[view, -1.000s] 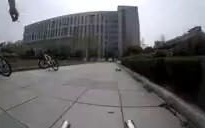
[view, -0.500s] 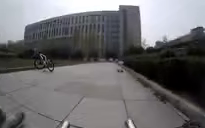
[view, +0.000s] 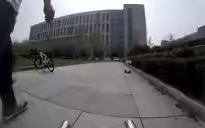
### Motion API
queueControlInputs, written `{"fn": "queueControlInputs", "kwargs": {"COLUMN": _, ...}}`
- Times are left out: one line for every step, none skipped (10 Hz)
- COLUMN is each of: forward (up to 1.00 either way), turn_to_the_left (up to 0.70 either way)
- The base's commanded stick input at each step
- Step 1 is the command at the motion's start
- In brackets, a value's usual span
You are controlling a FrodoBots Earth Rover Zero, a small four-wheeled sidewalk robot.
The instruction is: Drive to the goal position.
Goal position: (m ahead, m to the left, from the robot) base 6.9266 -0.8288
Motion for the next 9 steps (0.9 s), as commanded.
{"fn": "queueControlInputs", "kwargs": {"forward": 1.00, "turn_to_the_left": 0.00}}
{"fn": "queueControlInputs", "kwargs": {"forward": 1.00, "turn_to_the_left": 0.00}}
{"fn": "queueControlInputs", "kwargs": {"forward": 1.00, "turn_to_the_left": 0.00}}
{"fn": "queueControlInputs", "kwargs": {"forward": 1.00, "turn_to_the_left": 0.00}}
{"fn": "queueControlInputs", "kwargs": {"forward": 1.00, "turn_to_the_left": 0.01}}
{"fn": "queueControlInputs", "kwargs": {"forward": 1.00, "turn_to_the_left": 0.04}}
{"fn": "queueControlInputs", "kwargs": {"forward": 1.00, "turn_to_the_left": 0.18}}
{"fn": "queueControlInputs", "kwargs": {"forward": 1.00, "turn_to_the_left": 0.12}}
{"fn": "queueControlInputs", "kwargs": {"forward": 1.00, "turn_to_the_left": 0.00}}
